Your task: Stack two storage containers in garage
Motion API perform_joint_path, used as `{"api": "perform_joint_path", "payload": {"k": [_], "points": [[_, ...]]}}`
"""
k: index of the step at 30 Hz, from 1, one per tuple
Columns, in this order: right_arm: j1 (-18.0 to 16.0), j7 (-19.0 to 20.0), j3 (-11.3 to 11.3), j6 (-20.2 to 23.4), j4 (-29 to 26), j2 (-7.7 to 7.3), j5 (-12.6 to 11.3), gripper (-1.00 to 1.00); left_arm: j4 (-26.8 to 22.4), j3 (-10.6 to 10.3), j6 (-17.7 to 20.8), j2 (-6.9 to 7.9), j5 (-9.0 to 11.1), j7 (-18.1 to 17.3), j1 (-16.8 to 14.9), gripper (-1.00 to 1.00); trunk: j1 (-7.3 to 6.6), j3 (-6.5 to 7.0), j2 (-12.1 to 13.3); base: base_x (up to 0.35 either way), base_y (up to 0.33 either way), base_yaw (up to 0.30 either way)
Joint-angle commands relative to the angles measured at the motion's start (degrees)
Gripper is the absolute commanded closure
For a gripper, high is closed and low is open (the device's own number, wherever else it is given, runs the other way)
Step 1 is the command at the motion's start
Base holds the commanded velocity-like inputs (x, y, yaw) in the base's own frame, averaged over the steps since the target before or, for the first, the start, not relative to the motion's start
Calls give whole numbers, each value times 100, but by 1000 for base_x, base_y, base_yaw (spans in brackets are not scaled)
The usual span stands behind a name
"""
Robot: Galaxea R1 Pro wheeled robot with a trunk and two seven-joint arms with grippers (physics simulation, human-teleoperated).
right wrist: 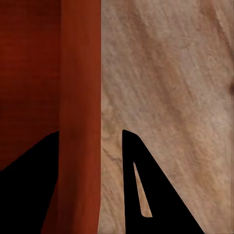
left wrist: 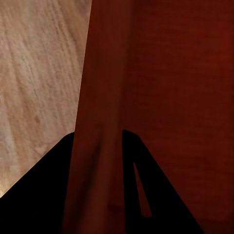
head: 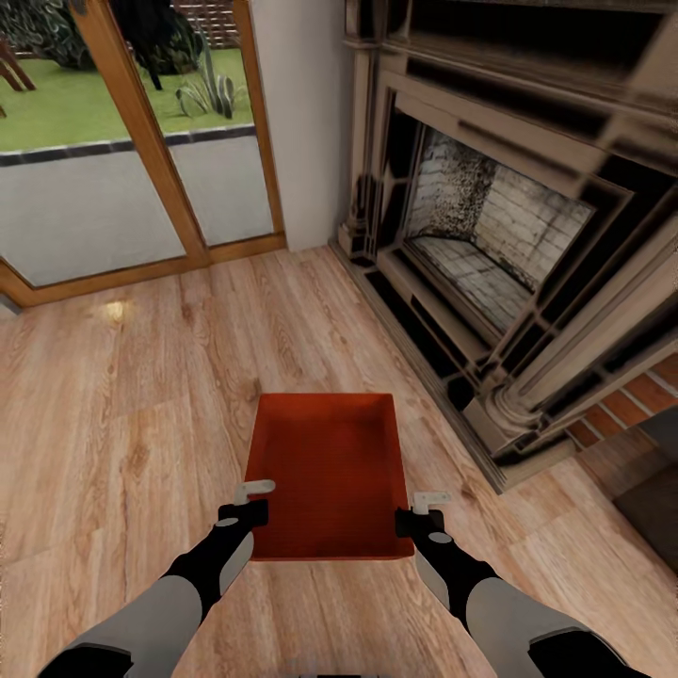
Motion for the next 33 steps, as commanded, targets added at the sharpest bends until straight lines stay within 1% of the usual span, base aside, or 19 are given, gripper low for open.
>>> {"api": "perform_joint_path", "payload": {"k": [1,6,33], "points": [[-5,-29,37,-25,0,-18,-35,100,-7,-59,35,20,40,64,0,100,-23,15,40,0,0,0],[-5,-31,37,-24,0,10,-32,100,-7,-59,35,20,40,64,0,100,-133,105,241,0,0,0],[-5,-31,29,-45,0,7,-70,100,-7,-59,34,19,40,64,0,100,-726,590,1324,0,0,0]]}}
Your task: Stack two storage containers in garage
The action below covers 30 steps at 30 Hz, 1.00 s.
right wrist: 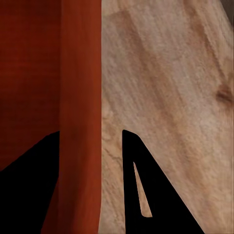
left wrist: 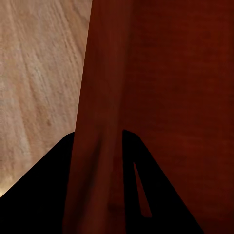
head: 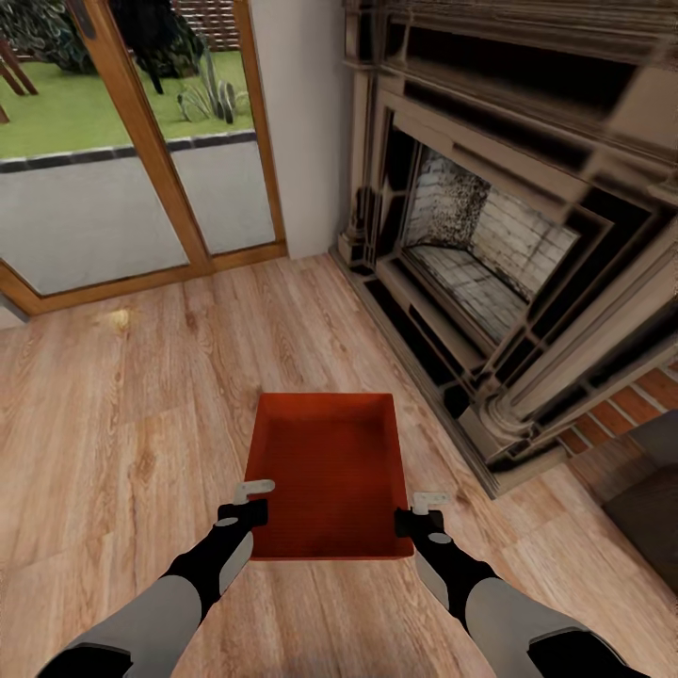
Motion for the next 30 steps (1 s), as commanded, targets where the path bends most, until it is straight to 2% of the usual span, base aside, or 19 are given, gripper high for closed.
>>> {"api": "perform_joint_path", "payload": {"k": [1,30], "points": [[-6,-27,18,-15,-11,-2,-32,100,-2,-50,35,10,50,69,2,100,-23,15,40,0,0,0],[-6,-28,24,-11,-29,4,-13,100,-8,-41,35,10,56,69,2,100,-660,536,1203,0,0,0]]}}
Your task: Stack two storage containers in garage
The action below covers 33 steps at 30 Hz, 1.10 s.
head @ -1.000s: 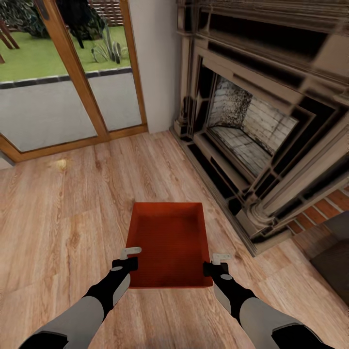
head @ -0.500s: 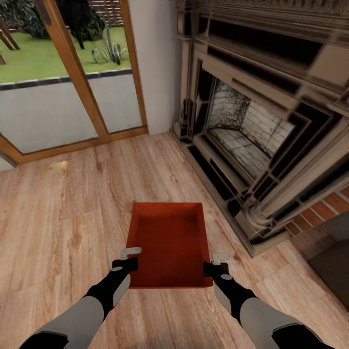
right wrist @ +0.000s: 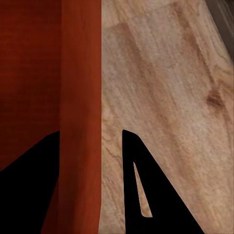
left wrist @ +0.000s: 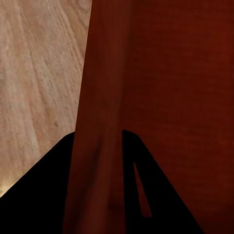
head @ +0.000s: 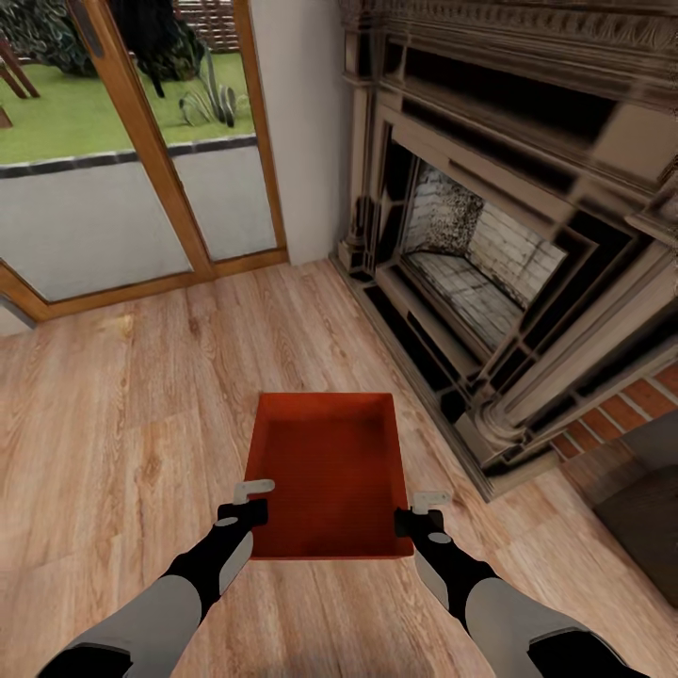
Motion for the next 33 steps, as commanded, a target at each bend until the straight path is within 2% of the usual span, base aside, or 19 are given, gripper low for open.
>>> {"api": "perform_joint_path", "payload": {"k": [1,33], "points": [[-6,-28,37,-10,-16,0,-27,100,-2,-46,35,8,61,70,2,100,-23,15,40,0,0,0],[-6,-27,37,-6,-16,0,7,100,-1,-46,35,8,63,70,2,100,-726,590,1323,0,0,0]]}}
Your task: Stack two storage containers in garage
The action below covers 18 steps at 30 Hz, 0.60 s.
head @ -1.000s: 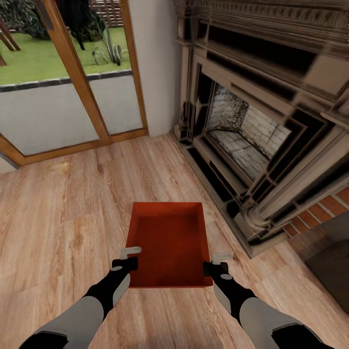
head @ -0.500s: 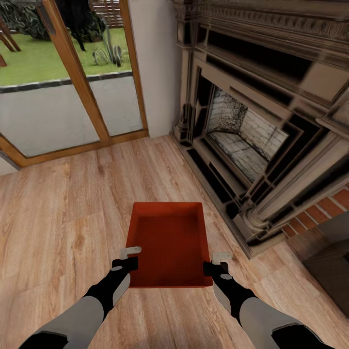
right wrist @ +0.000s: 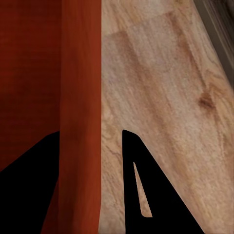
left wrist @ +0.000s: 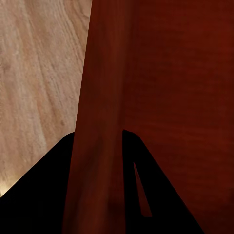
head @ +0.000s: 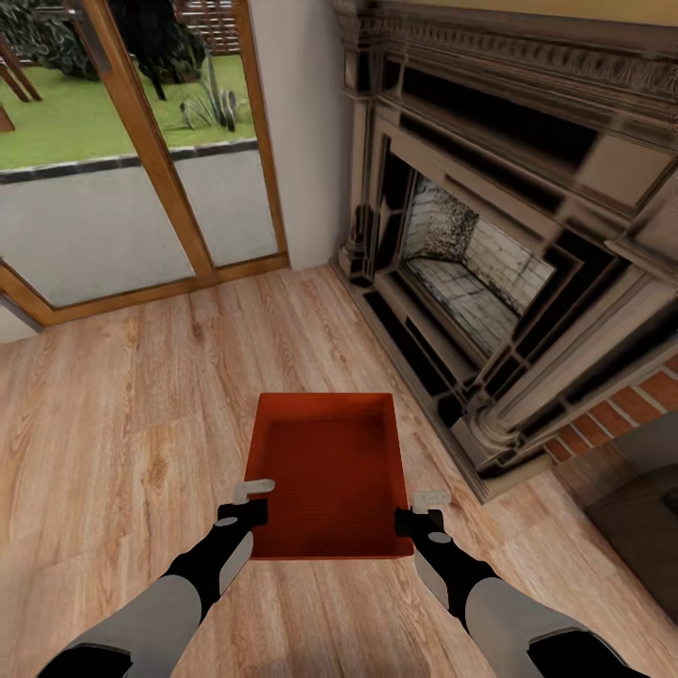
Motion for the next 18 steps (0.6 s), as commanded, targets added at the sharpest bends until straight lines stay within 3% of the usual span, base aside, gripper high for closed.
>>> {"api": "perform_joint_path", "payload": {"k": [1,18], "points": [[-6,-25,60,-13,-11,-1,-33,100,-1,-46,35,8,54,70,1,100,-22,15,39,0,0,0],[-6,-28,60,-17,-11,-1,-40,100,8,-46,35,8,54,70,1,100,-396,320,721,0,0,0]]}}
